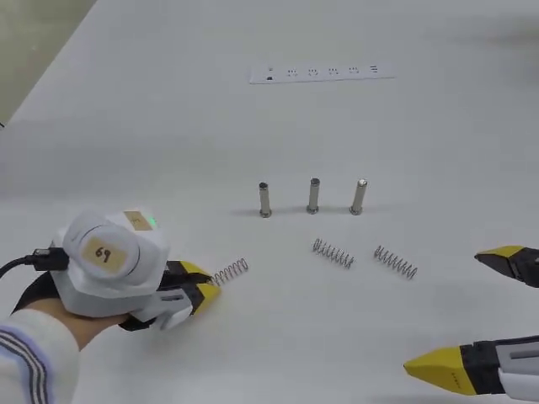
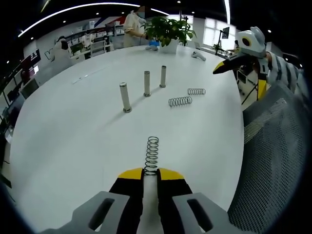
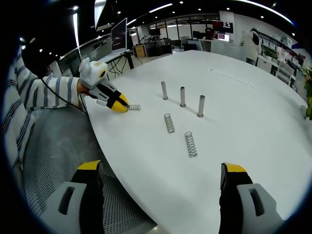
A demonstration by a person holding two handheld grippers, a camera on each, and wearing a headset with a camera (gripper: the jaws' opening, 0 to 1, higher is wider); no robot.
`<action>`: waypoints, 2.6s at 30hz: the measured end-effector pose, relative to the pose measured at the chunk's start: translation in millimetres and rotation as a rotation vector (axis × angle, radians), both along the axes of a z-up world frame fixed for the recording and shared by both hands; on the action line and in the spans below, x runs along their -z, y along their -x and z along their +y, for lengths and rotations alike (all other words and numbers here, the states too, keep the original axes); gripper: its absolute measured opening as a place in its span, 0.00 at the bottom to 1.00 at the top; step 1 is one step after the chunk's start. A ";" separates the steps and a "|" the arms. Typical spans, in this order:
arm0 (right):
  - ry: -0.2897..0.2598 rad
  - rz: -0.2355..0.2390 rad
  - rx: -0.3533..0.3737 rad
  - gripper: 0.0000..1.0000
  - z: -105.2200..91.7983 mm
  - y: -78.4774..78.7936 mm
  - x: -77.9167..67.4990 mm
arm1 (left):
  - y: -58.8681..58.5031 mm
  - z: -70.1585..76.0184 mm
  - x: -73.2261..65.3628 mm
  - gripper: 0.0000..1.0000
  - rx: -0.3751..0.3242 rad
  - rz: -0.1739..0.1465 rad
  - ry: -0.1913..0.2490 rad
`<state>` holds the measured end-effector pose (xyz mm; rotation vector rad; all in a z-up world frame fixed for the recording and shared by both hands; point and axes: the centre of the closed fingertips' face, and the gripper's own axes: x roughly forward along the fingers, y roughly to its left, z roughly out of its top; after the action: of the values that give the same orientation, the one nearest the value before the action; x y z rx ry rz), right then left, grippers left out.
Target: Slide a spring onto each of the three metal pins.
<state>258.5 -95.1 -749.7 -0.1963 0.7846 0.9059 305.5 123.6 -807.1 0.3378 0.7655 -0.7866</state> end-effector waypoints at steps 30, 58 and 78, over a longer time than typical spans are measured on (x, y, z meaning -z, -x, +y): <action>0.008 0.003 0.018 0.98 -4.0 -0.1 1.6 | -1.5 3.5 -14.1 0.02 -0.013 0.003 0.021; 0.022 -0.019 0.004 0.98 -6.4 -7.7 -3.0 | -10.1 -20.3 -70.0 0.02 0.113 -0.086 0.037; 0.023 -0.050 -0.142 0.97 9.9 -18.2 -9.7 | -1.1 -45.0 -101.1 0.02 0.251 -0.081 0.097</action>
<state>276.7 -85.1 -740.0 -0.2967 0.7414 1.0230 306.6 78.7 -706.1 0.3809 0.6134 -1.0362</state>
